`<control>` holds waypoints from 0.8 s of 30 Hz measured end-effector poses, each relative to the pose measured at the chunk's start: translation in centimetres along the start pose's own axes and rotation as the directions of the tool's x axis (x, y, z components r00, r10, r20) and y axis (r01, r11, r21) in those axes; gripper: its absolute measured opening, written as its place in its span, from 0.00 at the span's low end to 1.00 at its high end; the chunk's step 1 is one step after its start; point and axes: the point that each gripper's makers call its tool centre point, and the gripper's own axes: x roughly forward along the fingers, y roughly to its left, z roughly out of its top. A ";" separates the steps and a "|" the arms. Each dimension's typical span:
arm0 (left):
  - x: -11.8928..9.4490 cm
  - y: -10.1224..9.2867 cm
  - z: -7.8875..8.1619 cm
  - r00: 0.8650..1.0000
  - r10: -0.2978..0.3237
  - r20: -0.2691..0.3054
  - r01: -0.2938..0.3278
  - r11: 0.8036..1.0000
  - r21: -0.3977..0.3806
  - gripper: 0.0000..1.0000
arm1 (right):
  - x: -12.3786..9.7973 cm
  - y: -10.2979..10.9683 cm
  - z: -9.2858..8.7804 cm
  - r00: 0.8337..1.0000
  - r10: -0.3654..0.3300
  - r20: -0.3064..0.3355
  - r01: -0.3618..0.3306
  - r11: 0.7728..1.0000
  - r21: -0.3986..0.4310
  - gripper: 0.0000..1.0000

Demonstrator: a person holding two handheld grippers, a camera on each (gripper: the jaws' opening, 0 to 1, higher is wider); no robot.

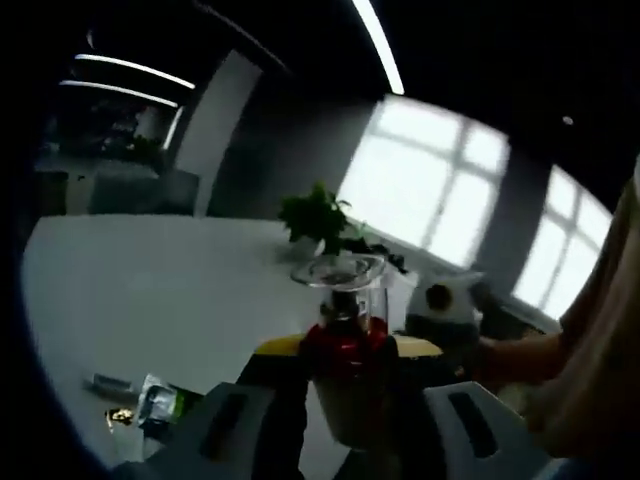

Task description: Arrange the skincare products in the storage area until every visible bottle or jar stands upright without overlapping.

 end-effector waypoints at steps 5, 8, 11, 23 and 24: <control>2.4 0.0 0.4 0.999 0.042 -0.026 -0.039 0.993 0.108 0.27 | -0.3 -2.9 -0.1 0.973 -0.219 -0.070 0.204 0.964 -0.170 0.36; 4.1 -0.3 0.3 0.999 0.045 -0.028 -0.040 0.986 0.164 0.27 | -1.1 -4.6 -0.1 0.948 -0.313 -0.055 0.293 0.929 -0.225 0.36; 5.6 -0.2 0.1 0.998 0.049 -0.041 -0.040 0.981 0.190 0.28 | -1.8 -6.3 -0.3 0.929 -0.368 -0.032 0.351 0.906 -0.237 0.35; 9.2 2.1 -2.4 0.990 0.070 -0.122 -0.032 0.957 0.289 0.28 | -2.0 -10.6 -3.2 0.895 -0.444 -0.037 0.423 0.872 -0.246 0.35; 9.3 2.3 -2.6 0.989 0.071 -0.128 -0.031 0.955 0.296 0.28 | -1.9 -10.9 -3.4 0.894 -0.446 -0.034 0.425 0.871 -0.246 0.35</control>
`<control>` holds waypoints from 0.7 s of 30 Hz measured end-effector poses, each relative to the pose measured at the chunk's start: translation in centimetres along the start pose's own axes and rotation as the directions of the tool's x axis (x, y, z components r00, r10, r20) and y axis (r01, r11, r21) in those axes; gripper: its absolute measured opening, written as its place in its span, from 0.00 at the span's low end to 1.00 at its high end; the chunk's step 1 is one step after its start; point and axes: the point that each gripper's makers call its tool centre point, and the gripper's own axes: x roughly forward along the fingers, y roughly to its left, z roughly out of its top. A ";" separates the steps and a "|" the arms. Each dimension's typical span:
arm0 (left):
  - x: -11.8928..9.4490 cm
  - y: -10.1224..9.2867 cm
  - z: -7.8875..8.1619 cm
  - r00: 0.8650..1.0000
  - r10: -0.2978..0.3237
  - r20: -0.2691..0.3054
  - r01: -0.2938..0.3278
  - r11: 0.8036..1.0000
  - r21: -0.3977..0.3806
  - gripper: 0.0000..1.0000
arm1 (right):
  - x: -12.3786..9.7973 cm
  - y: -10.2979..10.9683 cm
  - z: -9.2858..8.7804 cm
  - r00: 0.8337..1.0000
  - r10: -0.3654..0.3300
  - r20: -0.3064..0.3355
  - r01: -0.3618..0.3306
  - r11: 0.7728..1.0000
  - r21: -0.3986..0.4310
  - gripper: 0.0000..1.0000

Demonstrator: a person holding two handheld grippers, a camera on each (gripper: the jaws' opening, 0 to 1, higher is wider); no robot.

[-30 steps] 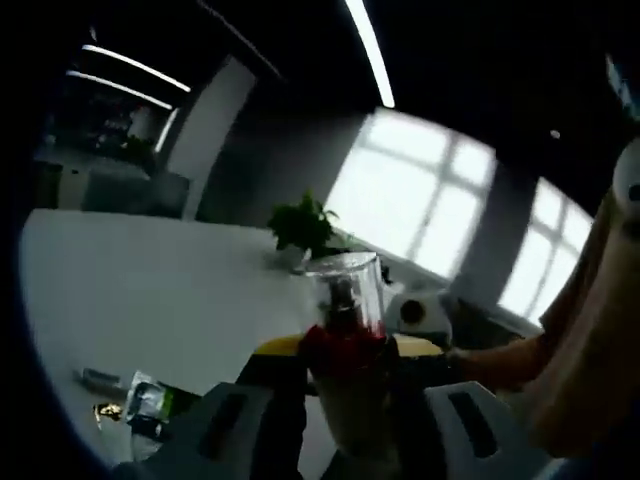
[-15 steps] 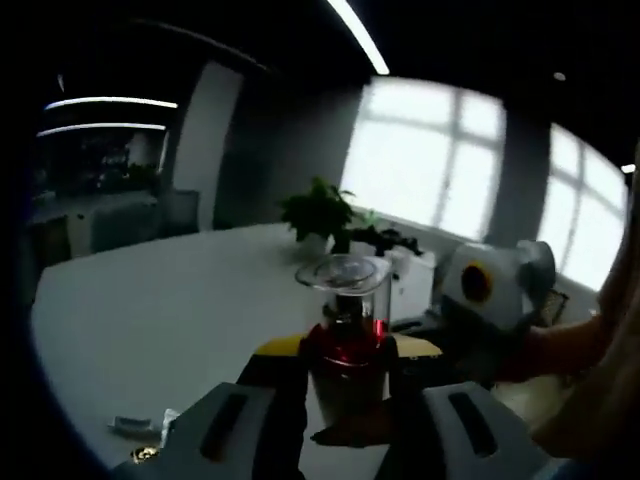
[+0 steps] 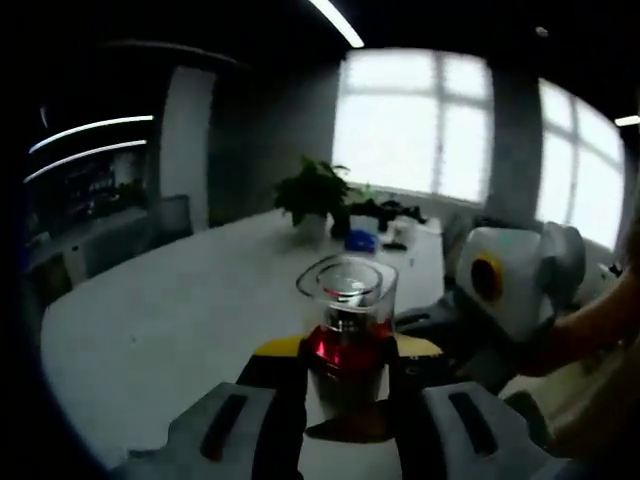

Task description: Arrange the skincare products in the storage area until every visible bottle or jar stands upright without overlapping.

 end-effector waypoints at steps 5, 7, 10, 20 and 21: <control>1.5 0.9 -1.8 0.999 0.013 -0.030 -0.011 0.998 0.063 0.28 | 1.5 -0.9 -2.2 1.000 0.000 -0.018 0.001 1.000 0.031 0.35; 2.2 1.2 -2.6 0.999 0.025 -0.042 -0.020 0.993 0.114 0.28 | 2.0 -1.2 -2.9 1.000 -0.001 -0.024 0.001 0.999 0.032 0.35; 3.2 1.8 -3.7 0.998 0.028 -0.056 -0.021 0.992 0.124 0.28 | 2.8 -1.8 -4.3 0.999 -0.005 -0.043 0.006 1.000 0.013 0.35; 5.5 3.6 -7.5 0.994 0.030 -0.103 -0.021 0.995 0.093 0.28 | 5.0 -2.9 -8.6 0.992 -0.019 -0.126 0.020 1.000 0.007 0.35; 5.6 3.8 -7.8 0.994 0.034 -0.107 -0.024 0.995 0.092 0.28 | 5.1 -2.9 -8.9 0.991 -0.015 -0.133 0.016 1.000 0.007 0.35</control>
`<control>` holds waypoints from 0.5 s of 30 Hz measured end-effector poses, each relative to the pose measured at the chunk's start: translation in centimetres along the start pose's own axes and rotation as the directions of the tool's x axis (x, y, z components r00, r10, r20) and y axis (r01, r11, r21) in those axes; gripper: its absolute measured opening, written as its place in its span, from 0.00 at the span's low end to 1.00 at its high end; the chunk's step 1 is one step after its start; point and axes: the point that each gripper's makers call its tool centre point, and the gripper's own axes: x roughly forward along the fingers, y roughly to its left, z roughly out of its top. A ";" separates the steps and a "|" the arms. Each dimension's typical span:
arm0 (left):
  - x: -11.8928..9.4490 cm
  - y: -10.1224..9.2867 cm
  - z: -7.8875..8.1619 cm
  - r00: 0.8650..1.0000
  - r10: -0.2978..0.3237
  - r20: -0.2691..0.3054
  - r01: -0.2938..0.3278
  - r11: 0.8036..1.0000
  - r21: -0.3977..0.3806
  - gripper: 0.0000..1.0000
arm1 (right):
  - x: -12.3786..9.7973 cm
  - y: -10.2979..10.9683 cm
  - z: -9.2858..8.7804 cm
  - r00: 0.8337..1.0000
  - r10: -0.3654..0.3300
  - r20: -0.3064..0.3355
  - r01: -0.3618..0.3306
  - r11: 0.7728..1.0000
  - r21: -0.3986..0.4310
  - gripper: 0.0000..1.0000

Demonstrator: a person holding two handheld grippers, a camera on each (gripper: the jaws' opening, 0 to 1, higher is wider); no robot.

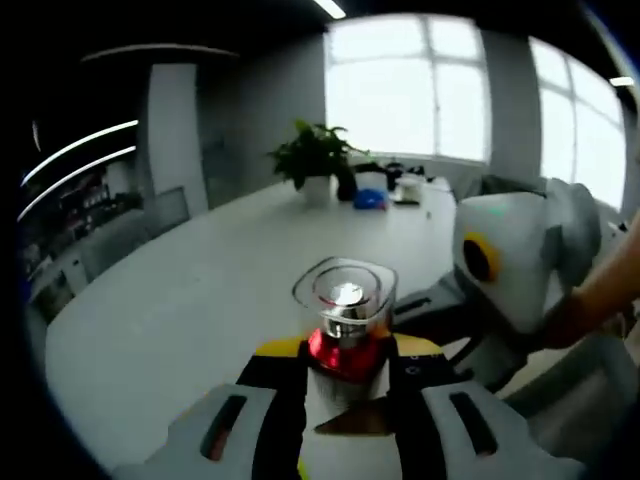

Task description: Arrange the skincare products in the storage area until every visible bottle or jar stands upright without overlapping.

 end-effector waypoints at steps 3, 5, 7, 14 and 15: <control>0.3 0.2 -0.6 1.000 0.005 -0.006 -0.005 1.000 -0.006 0.28 | 0.7 -0.2 -0.9 1.000 0.016 -0.007 -0.016 1.000 0.004 0.35; 0.8 0.5 -1.1 1.000 0.006 -0.010 -0.006 1.000 -0.014 0.28 | 1.0 -0.3 -1.2 1.000 0.018 -0.013 -0.018 1.000 -0.001 0.35; 1.1 0.7 -1.4 1.000 0.002 -0.013 -0.002 1.000 -0.016 0.28 | 1.2 -0.4 -1.6 1.000 0.016 -0.022 -0.016 1.000 -0.010 0.35; 2.2 1.6 -1.5 1.000 0.002 0.007 -0.002 1.000 -0.004 0.28 | 2.0 -1.6 -1.8 1.000 0.005 -0.019 -0.005 1.000 -0.009 0.35; 2.4 1.7 -1.4 1.000 0.000 0.010 0.000 1.000 -0.004 0.28 | 2.1 -1.8 -1.7 1.000 0.004 -0.018 -0.004 1.000 -0.010 0.35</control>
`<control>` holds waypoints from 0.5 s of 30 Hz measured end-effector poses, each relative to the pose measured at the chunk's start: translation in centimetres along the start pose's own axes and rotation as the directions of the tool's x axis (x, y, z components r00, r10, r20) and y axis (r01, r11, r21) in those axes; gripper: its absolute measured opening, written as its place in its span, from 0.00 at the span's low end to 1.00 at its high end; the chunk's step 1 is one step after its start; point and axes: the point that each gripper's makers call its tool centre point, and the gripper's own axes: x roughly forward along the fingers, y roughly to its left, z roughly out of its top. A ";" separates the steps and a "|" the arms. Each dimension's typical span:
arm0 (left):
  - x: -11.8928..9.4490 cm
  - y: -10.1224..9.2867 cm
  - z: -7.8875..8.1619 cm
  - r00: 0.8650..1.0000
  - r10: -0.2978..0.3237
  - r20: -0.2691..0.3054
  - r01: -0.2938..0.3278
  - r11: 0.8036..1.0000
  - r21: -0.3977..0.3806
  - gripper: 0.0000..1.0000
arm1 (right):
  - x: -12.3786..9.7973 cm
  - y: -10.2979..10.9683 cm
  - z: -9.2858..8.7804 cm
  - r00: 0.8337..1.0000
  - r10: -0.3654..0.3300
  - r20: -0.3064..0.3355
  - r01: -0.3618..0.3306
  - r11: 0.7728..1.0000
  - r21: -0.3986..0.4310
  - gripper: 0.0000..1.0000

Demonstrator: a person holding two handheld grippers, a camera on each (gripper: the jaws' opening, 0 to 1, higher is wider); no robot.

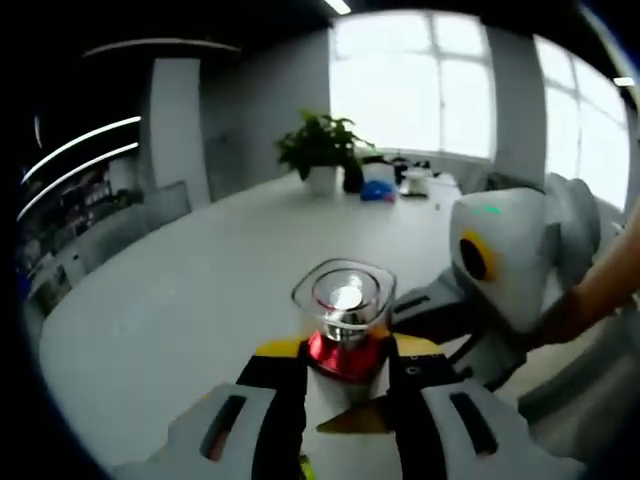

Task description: Arrange the skincare products in the storage area until every visible bottle or jar stands upright without overlapping.

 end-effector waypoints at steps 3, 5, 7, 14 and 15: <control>0.4 0.5 0.2 1.000 0.002 0.009 -0.003 1.000 0.015 0.28 | 0.5 -0.6 0.3 1.000 -0.005 0.012 0.005 1.000 -0.005 0.35; 0.7 0.9 0.3 1.000 0.002 0.012 -0.003 1.000 0.021 0.29 | 0.9 -1.0 0.4 1.000 -0.007 0.013 0.008 1.000 -0.009 0.35; 0.9 1.3 0.5 1.000 0.001 0.012 -0.001 1.000 0.028 0.29 | 1.1 -1.3 0.5 1.000 -0.007 0.016 0.007 1.000 -0.007 0.35; 1.9 2.3 0.9 1.000 0.001 0.009 -0.002 0.999 0.045 0.29 | 1.9 -2.3 0.8 1.000 0.006 0.013 -0.005 1.000 -0.028 0.35; 1.9 2.3 0.9 1.000 0.002 0.009 -0.002 0.999 0.046 0.29 | 2.0 -2.4 0.8 1.000 0.008 0.013 -0.008 1.000 -0.029 0.35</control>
